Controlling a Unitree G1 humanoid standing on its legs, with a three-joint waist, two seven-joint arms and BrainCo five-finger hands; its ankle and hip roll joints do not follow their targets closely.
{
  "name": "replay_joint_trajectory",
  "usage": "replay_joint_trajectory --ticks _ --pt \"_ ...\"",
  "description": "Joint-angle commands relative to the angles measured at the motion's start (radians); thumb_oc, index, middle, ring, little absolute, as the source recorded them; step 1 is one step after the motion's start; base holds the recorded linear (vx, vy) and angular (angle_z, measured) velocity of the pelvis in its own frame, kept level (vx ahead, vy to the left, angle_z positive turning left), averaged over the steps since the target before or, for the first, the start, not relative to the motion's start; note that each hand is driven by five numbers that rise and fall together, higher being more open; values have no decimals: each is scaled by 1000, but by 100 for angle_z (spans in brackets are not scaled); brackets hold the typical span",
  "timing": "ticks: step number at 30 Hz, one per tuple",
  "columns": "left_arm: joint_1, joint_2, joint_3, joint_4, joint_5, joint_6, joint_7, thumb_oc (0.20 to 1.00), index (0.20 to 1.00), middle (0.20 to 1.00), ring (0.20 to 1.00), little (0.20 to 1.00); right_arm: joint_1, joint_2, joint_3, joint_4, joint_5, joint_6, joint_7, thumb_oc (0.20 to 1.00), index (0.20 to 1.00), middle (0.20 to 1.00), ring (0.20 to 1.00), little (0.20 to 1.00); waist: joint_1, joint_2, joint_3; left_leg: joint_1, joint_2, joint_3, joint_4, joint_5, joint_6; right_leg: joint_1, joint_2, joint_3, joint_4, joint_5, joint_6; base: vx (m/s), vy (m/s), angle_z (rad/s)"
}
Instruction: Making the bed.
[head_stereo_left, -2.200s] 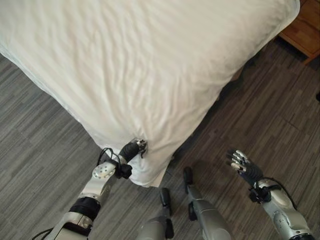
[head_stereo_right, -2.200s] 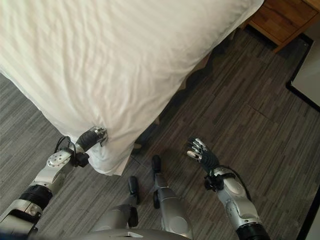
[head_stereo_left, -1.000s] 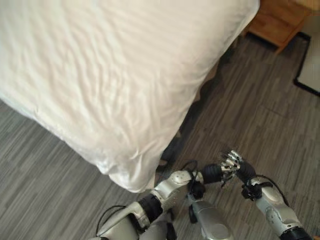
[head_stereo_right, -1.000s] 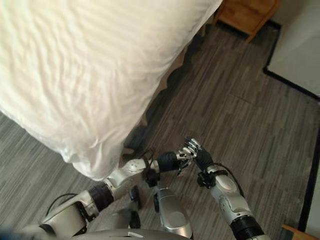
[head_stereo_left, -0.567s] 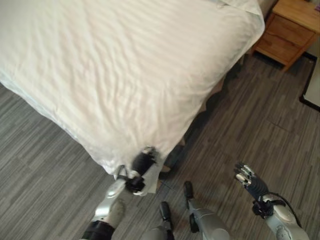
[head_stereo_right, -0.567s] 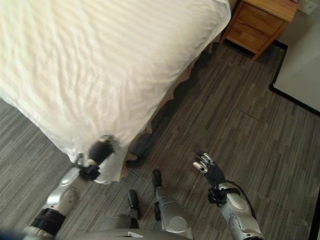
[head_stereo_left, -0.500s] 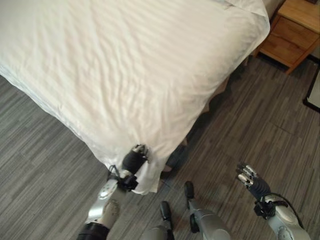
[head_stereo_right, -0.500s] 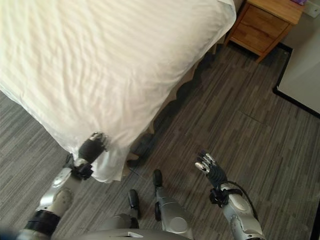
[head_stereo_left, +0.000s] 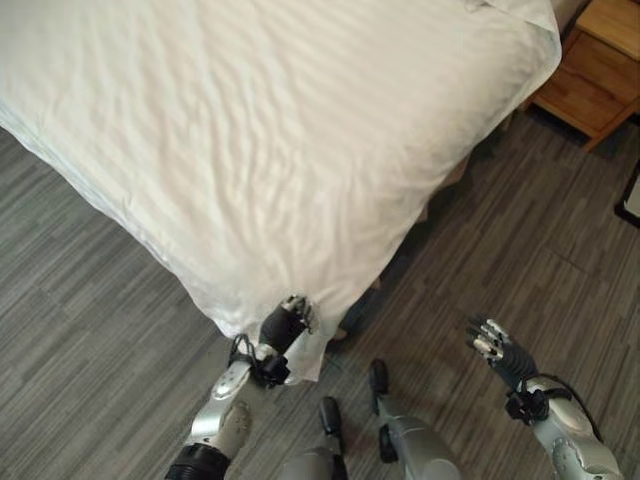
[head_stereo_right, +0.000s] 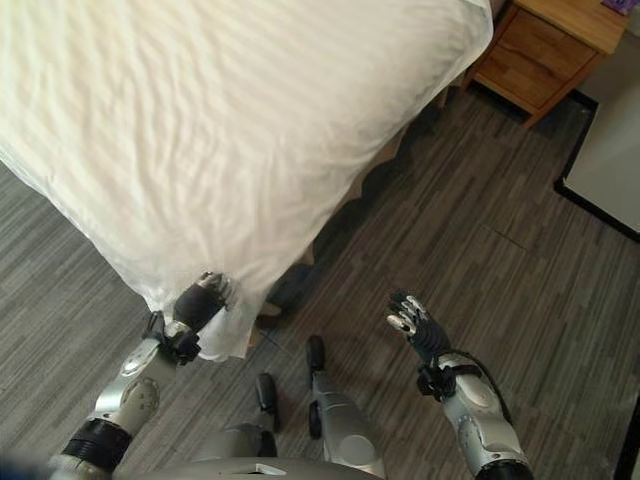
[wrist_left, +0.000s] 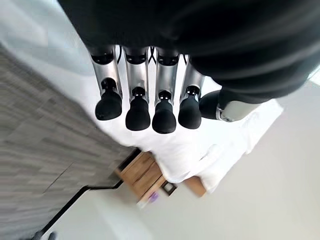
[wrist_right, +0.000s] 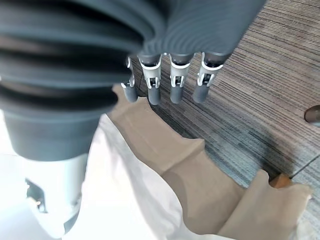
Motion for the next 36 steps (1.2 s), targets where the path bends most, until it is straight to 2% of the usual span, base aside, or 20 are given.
replay_joint_trajectory --ticks 1,5,8,16,22,23,24,25,26,27,28,29,31,32,36 --pt "-104 -32 -43 26 51 -21 -21 200 200 200 200 200 -47 -5 13 -25 -10 -33 -8 1000 1000 1000 1000 1000 -15 16 23 -32 15 -10 6 18 -27 88 24 -12 13 -105 40 0 0 0" --pt "-185 -59 -111 58 75 -36 1 200 200 200 200 200 -53 -6 28 -32 -2 -39 -18 1000 1000 1000 1000 1000 -27 15 19 -36 16 -5 6 16 -27 82 24 -8 13 -106 41 9 -1 0" --pt "-213 -67 -114 68 80 -48 17 200 200 200 200 200 -53 -5 31 -35 2 -42 -23 1000 1000 1000 1000 1000 -32 15 19 -39 16 -3 6 16 -28 78 24 -6 13 -105 42 10 -2 -1" --pt "-234 -43 -23 86 89 -87 70 200 200 200 200 200 -50 -5 8 -32 12 -51 -34 1000 1000 1000 1000 1000 -34 14 21 -61 18 8 6 20 -33 55 23 -6 13 -100 46 9 -4 -2" --pt "-206 4 45 111 157 -102 99 200 200 200 200 200 -50 -14 -11 -37 19 -48 -23 1000 1000 1000 1000 1000 -30 13 39 -93 19 10 6 29 -35 23 24 -7 13 -90 47 2 -2 -1" --pt "-212 26 38 139 253 -111 131 200 200 200 200 200 -59 -17 -14 -30 15 -50 -30 1000 1000 1000 1000 1000 -30 11 50 -107 19 11 6 33 -36 9 26 -7 13 -85 48 1 -9 -4" --pt "-213 25 38 139 253 -111 131 200 200 200 200 200 -59 -17 -14 -30 15 -50 -30 1000 1000 1000 1000 1000 -30 11 50 -108 19 11 6 33 -36 8 26 -7 13 -85 48 0 -11 -4" --pt "-218 38 29 167 312 -110 147 200 200 200 200 200 -65 -18 -17 -22 13 -49 -34 1000 1000 1000 1000 1000 -30 8 56 -116 20 13 6 36 -36 -1 26 -7 13 -81 49 0 0 0" --pt "-223 40 26 196 318 -104 144 200 200 200 200 200 -68 -19 -19 -22 14 -51 -37 1000 1000 1000 1000 1000 -32 5 61 -124 21 14 6 37 -37 -8 27 -6 13 -79 50 -4 -23 -4" --pt "-238 19 18 311 331 -91 159 200 200 200 200 200 -79 -21 -13 -14 11 -51 -38 1000 1000 1000 1000 1000 -35 -2 72 -139 23 19 6 42 -38 -24 29 -4 13 -73 50 -4 -19 -7" --pt "-239 18 18 313 331 -92 159 200 200 200 200 200 -79 -21 -13 -14 11 -51 -38 1000 1000 1000 1000 1000 -34 -2 72 -140 23 19 6 42 -38 -25 29 -4 13 -73 50 -10 -33 -9" --pt "-273 -14 17 466 352 -69 180 200 200 200 200 200 -93 -18 -6 -19 10 -53 -48 1000 1000 1000 1000 1000 -41 -12 85 -159 26 27 6 48 -41 -46 32 -1 13 -66 51 -13 -29 -11" --pt "-291 -28 18 530 359 -67 187 200 200 200 200 200 -99 -18 -3 -17 10 -55 -54 1000 1000 1000 1000 1000 -44 -17 90 -166 28 30 6 51 -43 -54 33 0 13 -64 51 -4 -29 -11" --pt "-318 -47 40 684 392 -43 205 200 200 200 200 200 -104 -7 8 -15 11 -56 -66 1000 1000 1000 1000 1000 -53 -27 95 -176 31 36 6 54 -44 -66 37 6 13 -61 51 12 -31 -11" --pt "-341 -67 64 828 462 -21 215 200 200 200 200 200 -108 3 22 -11 17 -58 -80 1000 1000 1000 1000 1000 -63 -40 100 -178 35 44 6 54 -47 -71 41 11 13 -59 49 17 -29 -10"
